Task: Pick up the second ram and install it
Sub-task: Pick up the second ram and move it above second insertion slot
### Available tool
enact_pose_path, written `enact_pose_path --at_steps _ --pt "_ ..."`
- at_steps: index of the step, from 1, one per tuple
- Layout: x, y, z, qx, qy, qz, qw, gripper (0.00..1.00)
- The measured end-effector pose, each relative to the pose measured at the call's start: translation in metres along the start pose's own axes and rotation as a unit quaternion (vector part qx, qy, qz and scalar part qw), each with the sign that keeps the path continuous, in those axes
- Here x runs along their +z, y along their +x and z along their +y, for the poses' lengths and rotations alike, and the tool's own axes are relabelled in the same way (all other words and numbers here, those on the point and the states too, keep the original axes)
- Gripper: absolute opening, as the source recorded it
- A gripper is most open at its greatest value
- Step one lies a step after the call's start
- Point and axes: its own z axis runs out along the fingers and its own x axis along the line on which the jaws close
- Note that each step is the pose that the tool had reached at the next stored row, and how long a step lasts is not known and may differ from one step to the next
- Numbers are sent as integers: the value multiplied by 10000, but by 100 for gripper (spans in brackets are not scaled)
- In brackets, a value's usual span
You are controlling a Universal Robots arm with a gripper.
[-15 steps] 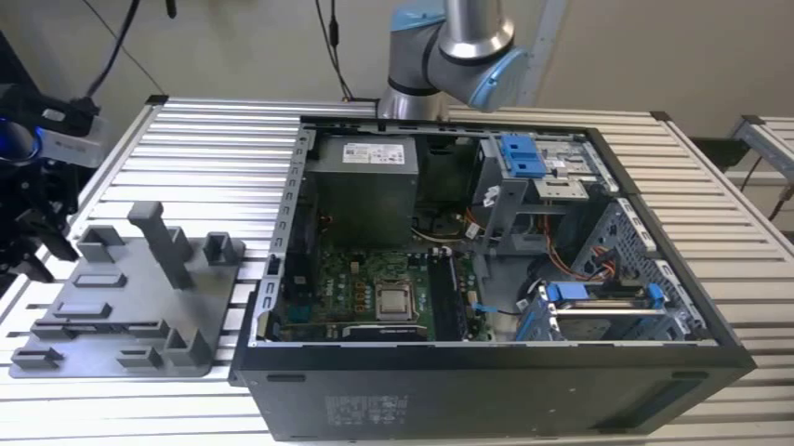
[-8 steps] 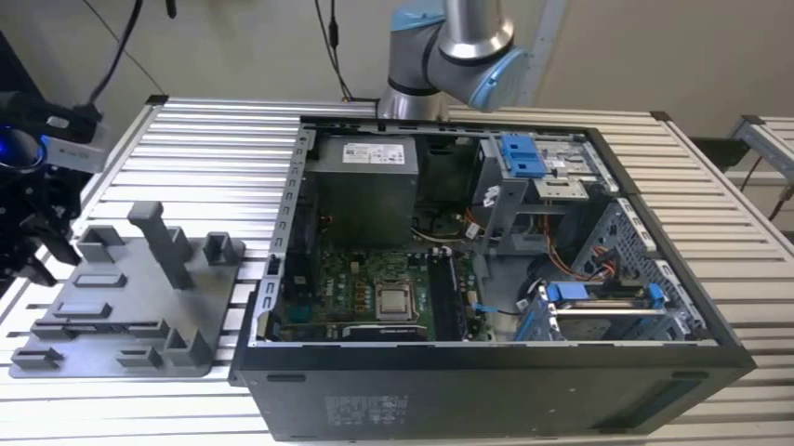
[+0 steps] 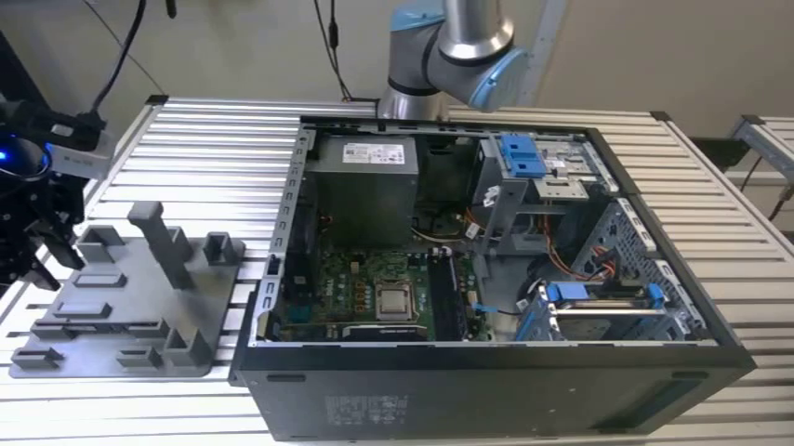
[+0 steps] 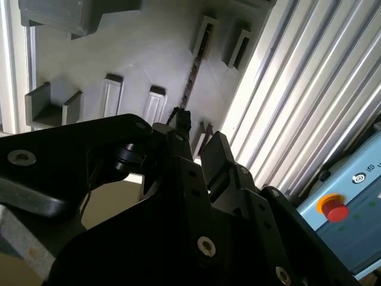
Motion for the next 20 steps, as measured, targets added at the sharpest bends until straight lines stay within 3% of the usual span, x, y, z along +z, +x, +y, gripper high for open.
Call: enact_pose_path --at_steps 11,17,20 --pt "99 2 15 -37 1 1 10000 36" --pt "147 5 15 -276 13 3 9996 36" --pt "175 5 15 -481 23 5 9988 36"
